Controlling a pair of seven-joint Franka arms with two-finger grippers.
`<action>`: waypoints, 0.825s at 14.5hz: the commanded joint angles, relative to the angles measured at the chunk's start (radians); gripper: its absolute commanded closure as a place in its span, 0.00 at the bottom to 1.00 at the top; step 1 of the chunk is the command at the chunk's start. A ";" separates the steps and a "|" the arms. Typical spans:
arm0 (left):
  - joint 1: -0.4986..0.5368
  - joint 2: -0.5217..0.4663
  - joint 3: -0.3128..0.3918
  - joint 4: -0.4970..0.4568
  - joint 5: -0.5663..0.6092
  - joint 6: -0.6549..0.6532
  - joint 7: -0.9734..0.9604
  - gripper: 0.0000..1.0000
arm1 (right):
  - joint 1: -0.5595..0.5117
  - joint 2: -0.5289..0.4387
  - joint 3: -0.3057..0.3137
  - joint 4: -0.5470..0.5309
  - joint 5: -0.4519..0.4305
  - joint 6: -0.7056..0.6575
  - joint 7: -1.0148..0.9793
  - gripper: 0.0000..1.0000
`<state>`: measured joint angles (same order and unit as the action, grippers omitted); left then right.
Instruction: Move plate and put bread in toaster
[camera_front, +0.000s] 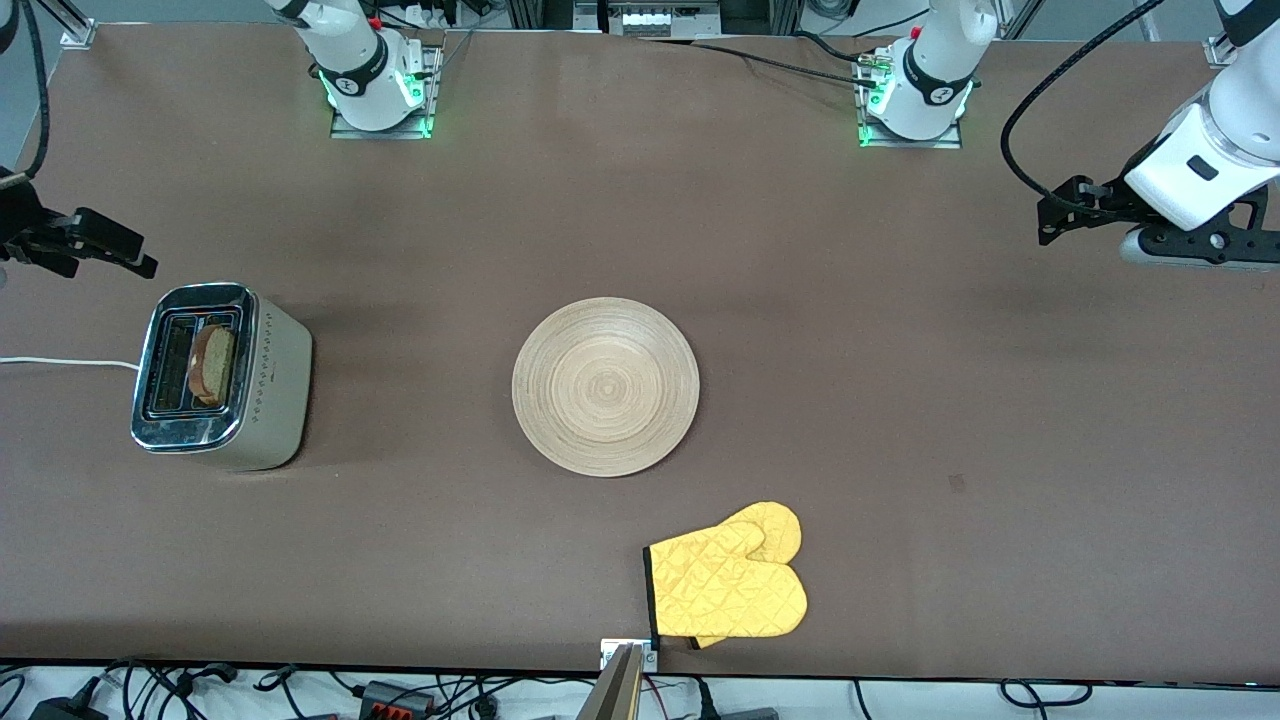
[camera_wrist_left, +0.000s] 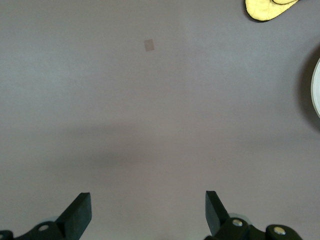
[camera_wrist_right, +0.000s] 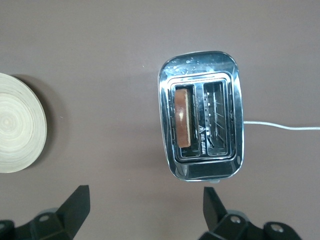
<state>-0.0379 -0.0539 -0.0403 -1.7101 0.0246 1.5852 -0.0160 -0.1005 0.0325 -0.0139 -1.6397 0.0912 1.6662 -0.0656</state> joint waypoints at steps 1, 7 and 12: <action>-0.004 0.020 -0.004 0.038 0.017 -0.024 -0.009 0.00 | -0.030 -0.006 0.022 -0.008 0.022 -0.008 0.001 0.00; -0.005 0.025 -0.004 0.044 0.017 -0.025 -0.009 0.00 | -0.022 0.007 0.023 0.021 0.007 -0.029 0.003 0.00; -0.005 0.025 -0.020 0.050 0.020 -0.025 -0.009 0.00 | -0.022 0.014 0.022 0.023 0.007 -0.029 0.003 0.00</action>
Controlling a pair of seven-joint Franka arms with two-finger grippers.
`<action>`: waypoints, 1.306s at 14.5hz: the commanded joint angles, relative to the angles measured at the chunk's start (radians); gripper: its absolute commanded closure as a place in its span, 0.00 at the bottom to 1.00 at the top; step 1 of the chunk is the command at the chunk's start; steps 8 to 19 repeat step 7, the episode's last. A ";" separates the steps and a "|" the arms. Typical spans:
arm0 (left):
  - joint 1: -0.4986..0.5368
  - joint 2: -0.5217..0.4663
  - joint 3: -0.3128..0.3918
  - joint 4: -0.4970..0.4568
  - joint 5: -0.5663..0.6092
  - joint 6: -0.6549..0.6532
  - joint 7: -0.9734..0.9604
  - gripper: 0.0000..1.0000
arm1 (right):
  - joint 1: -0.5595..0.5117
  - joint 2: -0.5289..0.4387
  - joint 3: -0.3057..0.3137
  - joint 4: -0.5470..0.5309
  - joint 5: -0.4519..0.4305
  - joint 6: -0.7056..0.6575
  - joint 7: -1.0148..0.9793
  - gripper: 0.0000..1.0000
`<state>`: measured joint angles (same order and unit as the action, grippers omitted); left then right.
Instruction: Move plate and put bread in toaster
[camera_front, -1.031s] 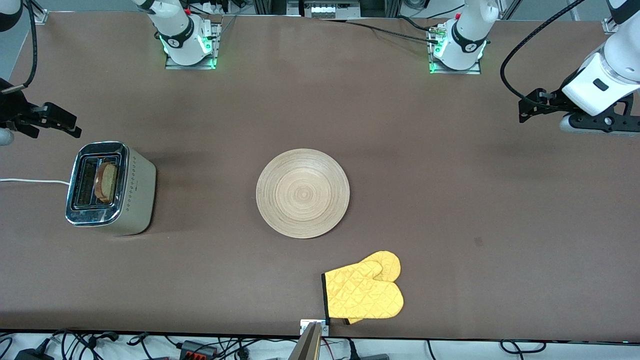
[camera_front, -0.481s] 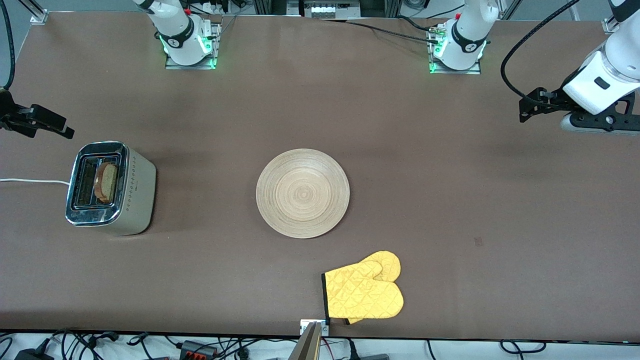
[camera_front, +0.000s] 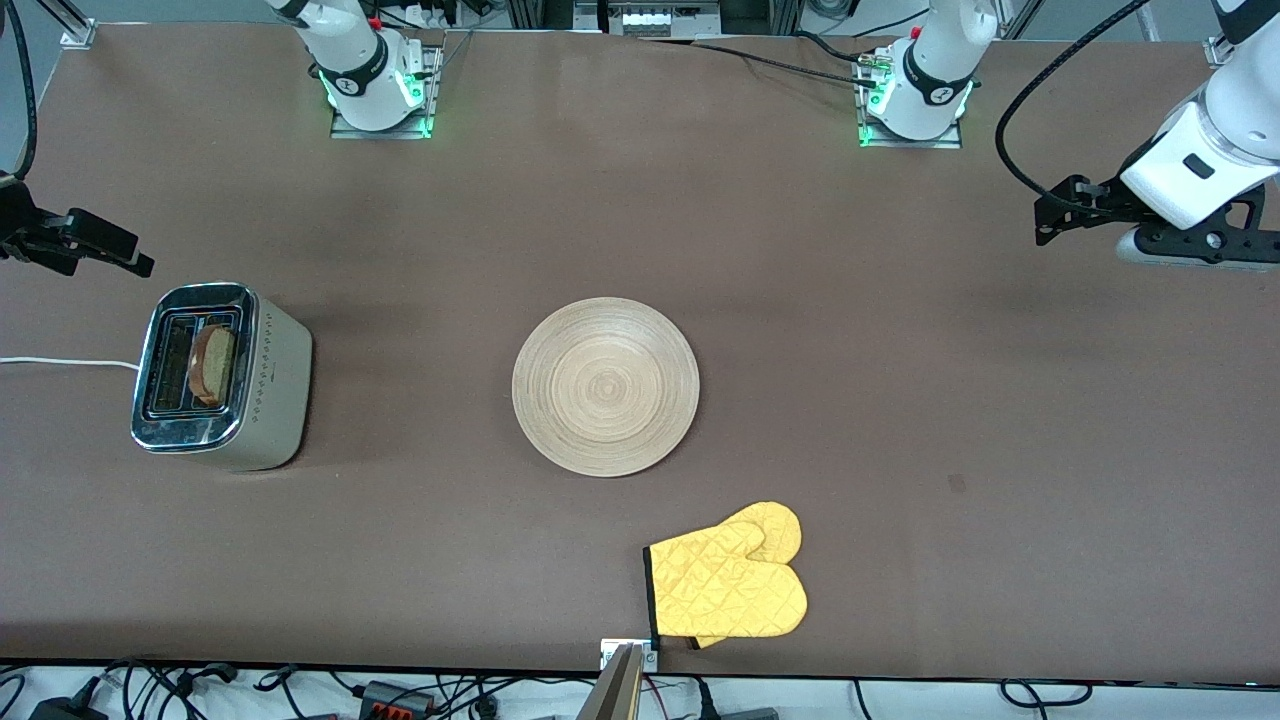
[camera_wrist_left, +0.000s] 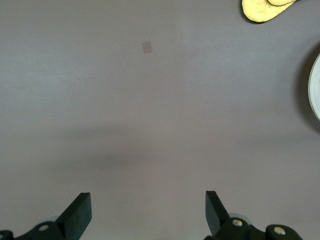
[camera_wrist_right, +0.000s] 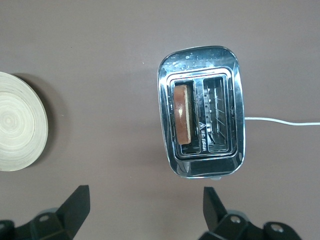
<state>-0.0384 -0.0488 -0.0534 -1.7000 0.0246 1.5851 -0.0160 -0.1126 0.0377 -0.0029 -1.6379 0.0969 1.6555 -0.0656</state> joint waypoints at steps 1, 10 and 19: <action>-0.005 0.020 -0.008 0.040 0.020 -0.025 -0.009 0.00 | -0.010 0.008 0.011 0.021 0.001 -0.019 0.003 0.00; -0.003 0.018 -0.013 0.040 0.020 -0.028 -0.009 0.00 | -0.012 0.008 0.011 0.021 0.003 -0.033 0.003 0.00; -0.003 0.018 -0.013 0.040 0.020 -0.028 -0.009 0.00 | -0.012 0.008 0.011 0.021 0.003 -0.033 0.003 0.00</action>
